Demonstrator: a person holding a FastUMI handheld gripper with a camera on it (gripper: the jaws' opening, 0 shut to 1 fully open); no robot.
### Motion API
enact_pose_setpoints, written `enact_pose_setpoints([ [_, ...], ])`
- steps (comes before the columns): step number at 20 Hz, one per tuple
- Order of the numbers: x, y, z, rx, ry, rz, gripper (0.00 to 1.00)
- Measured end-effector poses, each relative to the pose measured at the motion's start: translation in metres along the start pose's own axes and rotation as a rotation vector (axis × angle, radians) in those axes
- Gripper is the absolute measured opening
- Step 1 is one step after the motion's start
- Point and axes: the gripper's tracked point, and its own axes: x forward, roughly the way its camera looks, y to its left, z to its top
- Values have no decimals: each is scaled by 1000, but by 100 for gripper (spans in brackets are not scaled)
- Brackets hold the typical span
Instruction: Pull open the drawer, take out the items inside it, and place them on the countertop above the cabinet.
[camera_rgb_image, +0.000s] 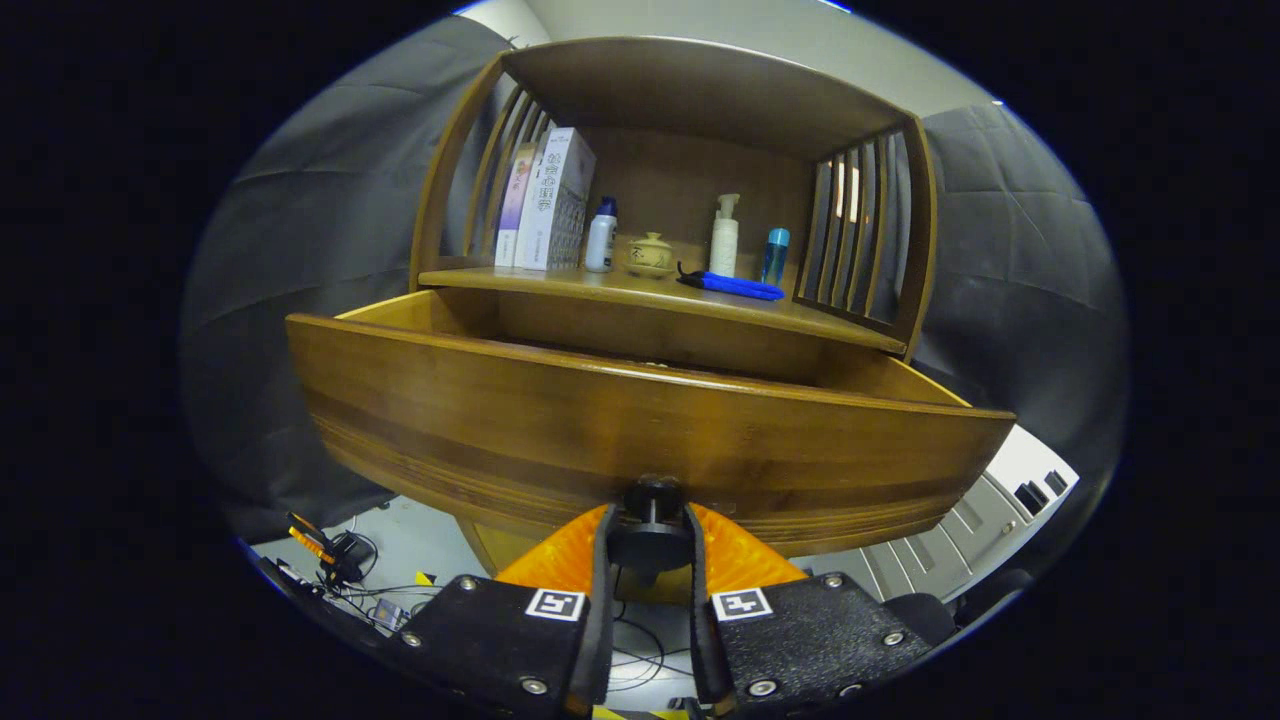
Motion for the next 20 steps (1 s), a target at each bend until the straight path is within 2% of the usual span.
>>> enact_pose_setpoints([
  [11,-35,8,-22,-7,38,23,33],
  [14,-45,16,-9,48,-16,105,56],
  [17,-62,18,16,113,-107,130,79],
  [19,-76,19,36,112,-141,158,95],
  [20,-81,17,50,103,-164,161,95],
])
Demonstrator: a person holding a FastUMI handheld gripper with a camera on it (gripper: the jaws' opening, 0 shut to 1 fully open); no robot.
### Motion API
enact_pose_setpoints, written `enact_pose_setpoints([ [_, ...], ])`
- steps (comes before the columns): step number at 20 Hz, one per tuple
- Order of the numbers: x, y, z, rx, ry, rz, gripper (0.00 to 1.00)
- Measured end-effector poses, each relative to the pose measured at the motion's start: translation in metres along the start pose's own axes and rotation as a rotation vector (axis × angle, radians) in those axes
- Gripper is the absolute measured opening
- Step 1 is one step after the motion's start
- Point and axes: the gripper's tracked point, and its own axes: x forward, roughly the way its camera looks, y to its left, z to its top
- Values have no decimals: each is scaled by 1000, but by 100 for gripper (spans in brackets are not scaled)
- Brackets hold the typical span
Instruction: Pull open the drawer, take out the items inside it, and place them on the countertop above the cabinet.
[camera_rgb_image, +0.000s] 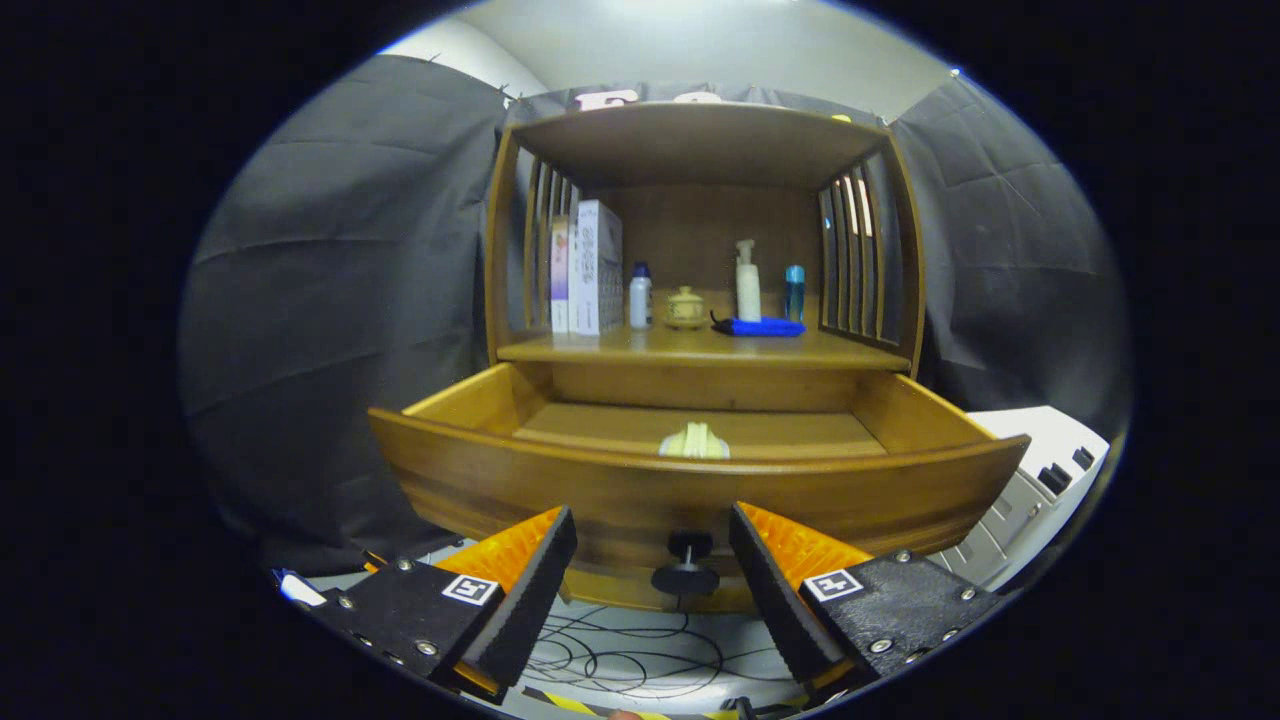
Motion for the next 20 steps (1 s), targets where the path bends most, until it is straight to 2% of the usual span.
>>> enact_pose_setpoints([
  [5,8,-20,67,-44,-66,-55,95],
  [9,35,-44,102,9,-39,-138,95],
  [16,105,-85,89,107,166,-242,95],
  [20,138,-92,58,136,308,-269,95],
])
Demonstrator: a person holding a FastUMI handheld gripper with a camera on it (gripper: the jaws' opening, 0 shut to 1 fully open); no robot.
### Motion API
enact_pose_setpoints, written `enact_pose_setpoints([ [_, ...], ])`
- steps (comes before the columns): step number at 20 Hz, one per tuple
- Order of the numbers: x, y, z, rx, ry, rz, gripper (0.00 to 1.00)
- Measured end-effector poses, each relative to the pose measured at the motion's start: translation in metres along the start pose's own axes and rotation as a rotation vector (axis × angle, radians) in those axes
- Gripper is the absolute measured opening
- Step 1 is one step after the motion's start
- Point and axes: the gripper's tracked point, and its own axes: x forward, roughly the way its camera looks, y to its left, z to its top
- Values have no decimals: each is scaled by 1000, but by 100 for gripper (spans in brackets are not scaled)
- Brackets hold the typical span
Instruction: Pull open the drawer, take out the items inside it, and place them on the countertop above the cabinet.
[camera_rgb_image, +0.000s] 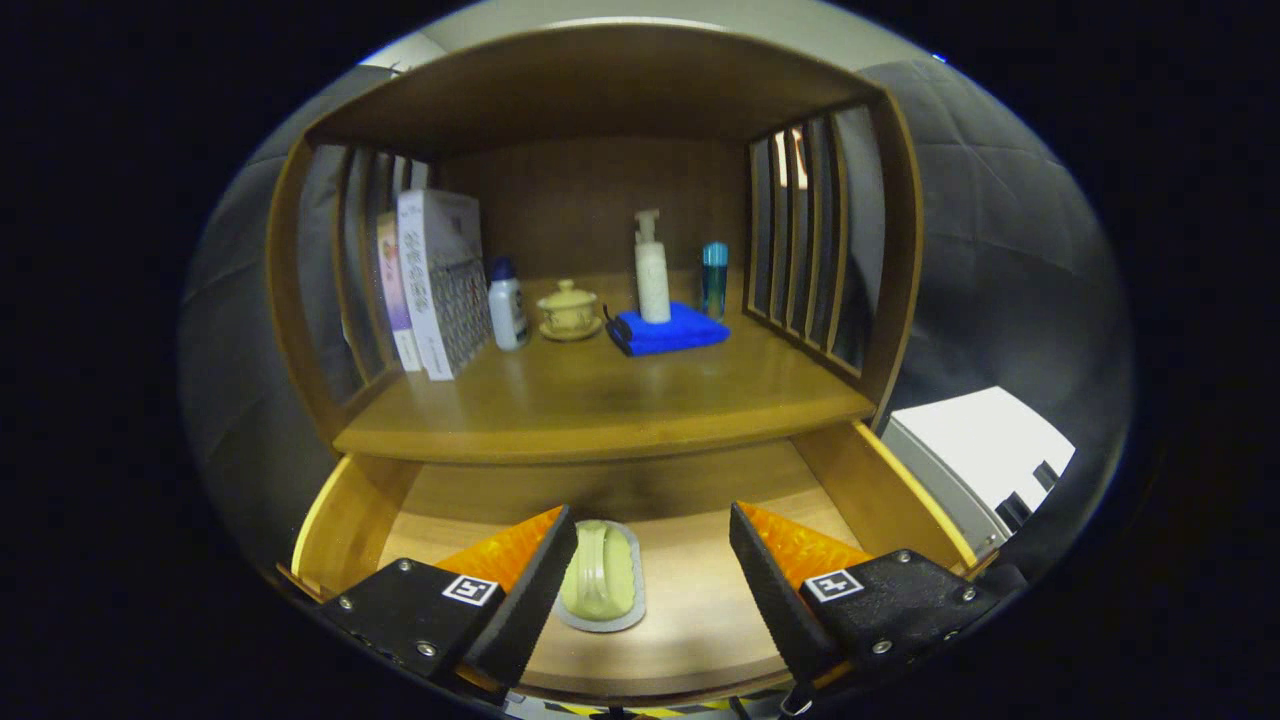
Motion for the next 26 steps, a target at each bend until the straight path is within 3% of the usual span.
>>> enact_pose_setpoints([
  [9,46,20,-44,-111,253,-26,95],
  [17,52,26,-59,-142,304,-23,78],
  [23,56,33,-73,-171,329,4,55],
  [25,56,42,-80,-184,331,33,44],
  [26,56,44,-78,-195,316,36,31],
])
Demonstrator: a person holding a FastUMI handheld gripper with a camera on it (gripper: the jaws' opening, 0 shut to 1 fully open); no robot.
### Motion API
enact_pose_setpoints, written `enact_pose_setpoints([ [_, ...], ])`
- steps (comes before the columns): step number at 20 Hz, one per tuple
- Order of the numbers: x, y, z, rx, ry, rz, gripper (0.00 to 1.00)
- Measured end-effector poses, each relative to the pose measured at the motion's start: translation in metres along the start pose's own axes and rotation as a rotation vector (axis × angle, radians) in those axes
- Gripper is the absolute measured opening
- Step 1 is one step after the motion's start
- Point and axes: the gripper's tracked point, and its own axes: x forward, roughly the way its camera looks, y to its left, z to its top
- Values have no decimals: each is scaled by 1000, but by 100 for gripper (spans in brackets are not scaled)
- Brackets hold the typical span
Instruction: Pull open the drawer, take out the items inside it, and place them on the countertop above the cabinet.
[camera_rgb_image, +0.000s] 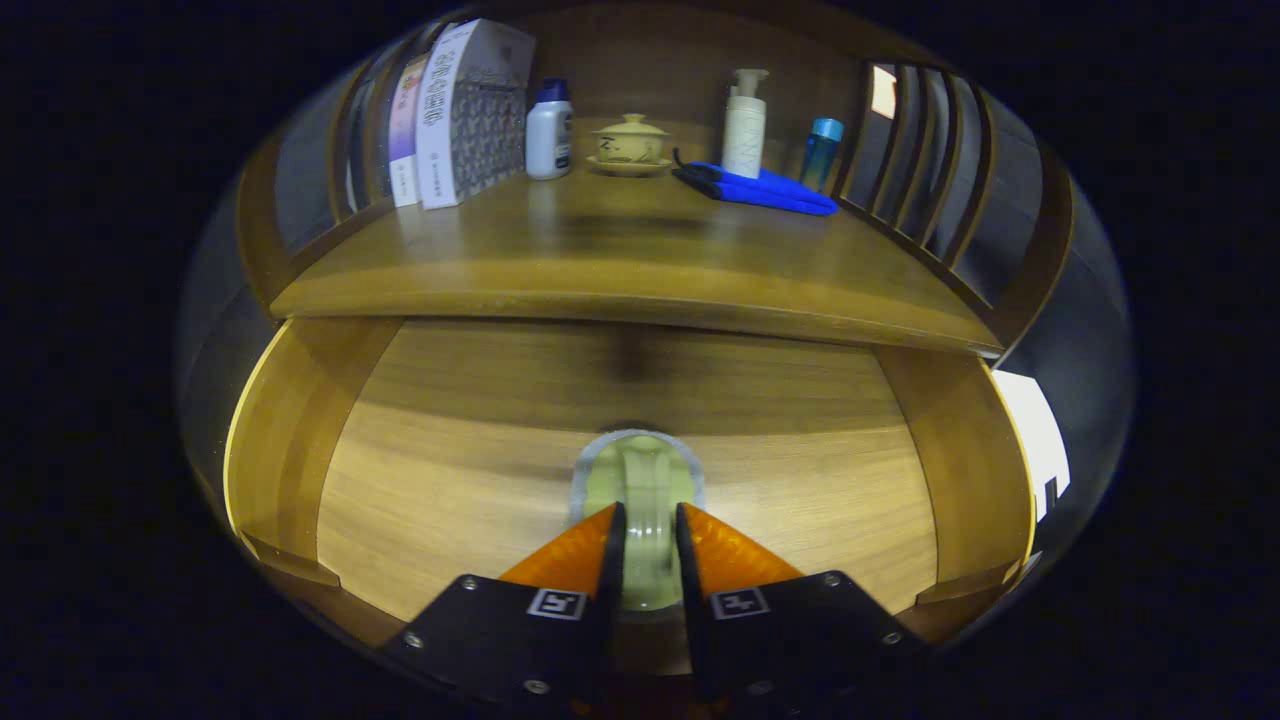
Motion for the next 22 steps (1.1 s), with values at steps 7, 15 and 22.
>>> enact_pose_setpoints([
  [7,-14,12,-14,70,-47,46,11],
  [15,-57,9,17,125,-211,76,10],
  [22,-90,-11,43,107,-291,13,10],
])
